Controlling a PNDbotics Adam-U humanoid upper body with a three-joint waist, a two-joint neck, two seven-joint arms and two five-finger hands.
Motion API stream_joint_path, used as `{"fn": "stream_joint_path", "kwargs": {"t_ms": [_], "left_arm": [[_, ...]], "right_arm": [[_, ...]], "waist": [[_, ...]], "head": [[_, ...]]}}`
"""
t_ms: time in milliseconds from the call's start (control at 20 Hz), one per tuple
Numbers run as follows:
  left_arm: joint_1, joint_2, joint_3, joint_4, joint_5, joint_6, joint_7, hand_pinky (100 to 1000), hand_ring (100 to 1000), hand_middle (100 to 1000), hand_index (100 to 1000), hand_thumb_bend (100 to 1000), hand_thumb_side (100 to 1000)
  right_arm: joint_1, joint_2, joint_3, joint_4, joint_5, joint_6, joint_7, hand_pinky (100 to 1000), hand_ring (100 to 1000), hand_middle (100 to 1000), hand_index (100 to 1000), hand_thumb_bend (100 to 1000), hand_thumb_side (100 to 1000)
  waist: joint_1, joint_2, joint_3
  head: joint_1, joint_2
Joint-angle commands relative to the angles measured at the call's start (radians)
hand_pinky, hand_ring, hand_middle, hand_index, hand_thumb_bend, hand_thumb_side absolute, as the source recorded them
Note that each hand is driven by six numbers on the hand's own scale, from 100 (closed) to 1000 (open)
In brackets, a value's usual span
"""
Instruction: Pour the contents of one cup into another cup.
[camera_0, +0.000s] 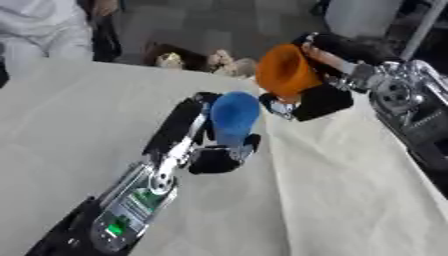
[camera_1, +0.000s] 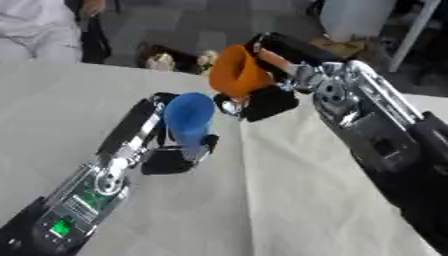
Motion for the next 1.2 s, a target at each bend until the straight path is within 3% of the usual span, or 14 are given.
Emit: {"fn": "stream_joint_path", "kwargs": {"t_ms": [50,650,1200], "left_arm": [[-0.018,0.0,-0.001,-0.007,-0.008,0.0,-0.007,256,377,528,334,100,285],[-0.023,-0.006,-0.013,0.0,-0.032,0.0,-0.034,244,368,521,333,100,283],[-0.025,-0.012,-0.016,0.021,-0.048,-0.001,-0.043,234,359,513,329,100,282]], "right_arm": [[-0.031,-0.009,-0.009,0.006,0.038,-0.025,0.027,252,518,595,555,100,491],[-0.065,-0.003,0.006,0.039,0.158,-0.122,0.099,254,508,495,572,100,504],[-0.09,-0.002,0.016,0.025,0.232,-0.201,0.132,259,463,508,583,100,510]], "waist": [[-0.013,-0.042,-0.001],[-0.014,-0.047,-0.002],[-0.021,-0.055,-0.007]], "head": [[0.005,0.004],[0.008,0.006],[0.016,0.007]]}}
